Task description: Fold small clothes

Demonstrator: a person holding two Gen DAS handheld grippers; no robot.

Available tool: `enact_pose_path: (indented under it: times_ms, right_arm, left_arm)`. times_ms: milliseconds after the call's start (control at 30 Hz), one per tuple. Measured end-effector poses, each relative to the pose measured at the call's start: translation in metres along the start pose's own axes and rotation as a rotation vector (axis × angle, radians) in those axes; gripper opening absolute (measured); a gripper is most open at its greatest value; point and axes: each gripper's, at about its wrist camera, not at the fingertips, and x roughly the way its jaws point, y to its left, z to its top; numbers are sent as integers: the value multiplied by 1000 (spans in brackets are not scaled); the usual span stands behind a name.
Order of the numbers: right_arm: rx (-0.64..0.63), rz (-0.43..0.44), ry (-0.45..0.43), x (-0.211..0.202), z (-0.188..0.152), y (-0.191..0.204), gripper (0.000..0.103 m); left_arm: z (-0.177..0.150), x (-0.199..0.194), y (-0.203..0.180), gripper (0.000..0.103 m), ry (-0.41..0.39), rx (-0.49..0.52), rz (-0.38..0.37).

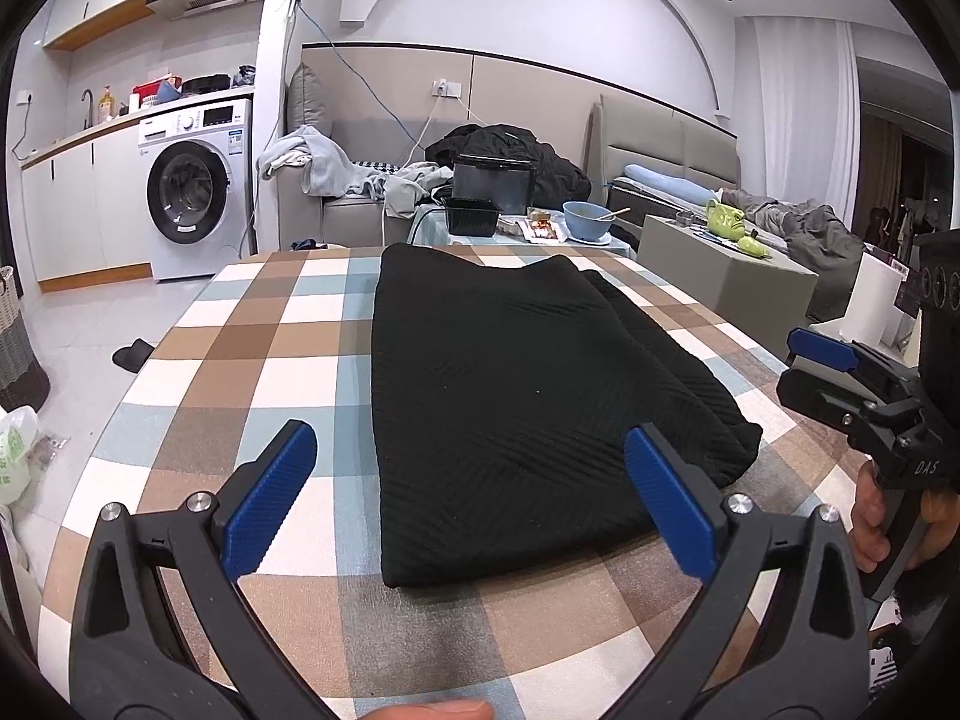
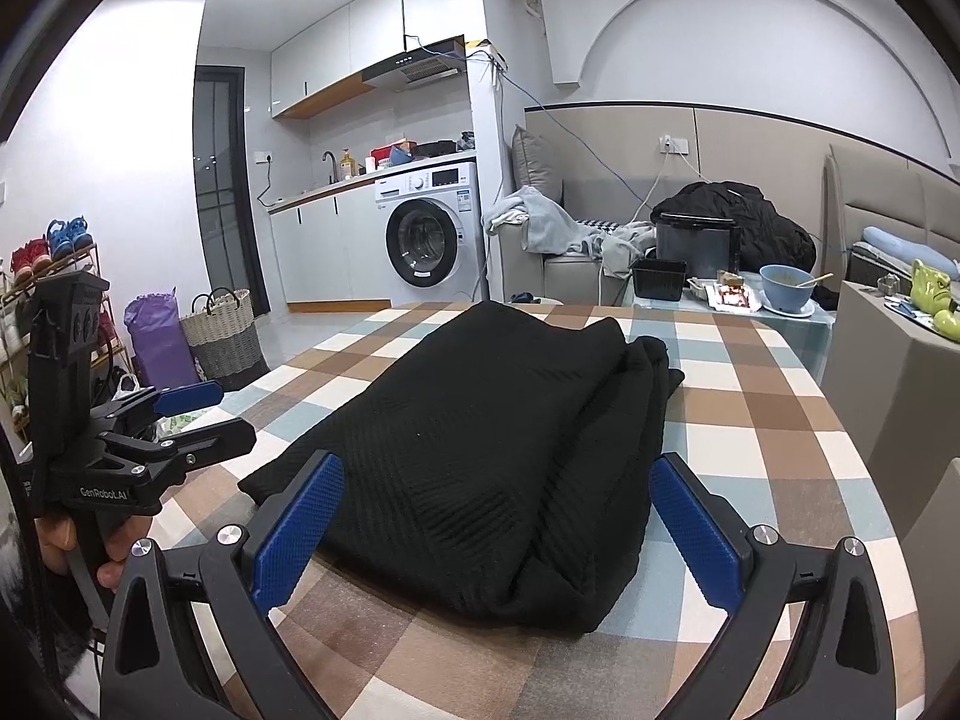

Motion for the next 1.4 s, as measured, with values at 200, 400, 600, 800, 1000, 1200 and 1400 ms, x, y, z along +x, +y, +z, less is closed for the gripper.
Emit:
enact_pose_path:
  times_ms: [200,400,600,800,1000,1200,1400]
  right_arm:
    - [1,-2,3,0,0,0,103]
    - [6,-4,4,0,-1,-1,103]
    - [8,-7,7,0,-2,-2,103]
    - [8,-7,7,1,-1,-2,103]
    - [10,-8,10,1,-2,-3,103]
    - [20,-15,24,2,-3,-5,103]
    - [44,-17,21,2,-3,-8,103]
  left_arm:
    - [1,-1,1,102,0,1,-1]
    - [0,0,2,102,1,-2,-1]
    - [0,0,2,102,3,-3,0]
    - [0,1,3,102,4,-4,2]
    - [0,1,3,102,4,-5,1]
    - [-1,3,4,102,9,-9,1]
    - [-3,4,6,102,7,-10,-4]
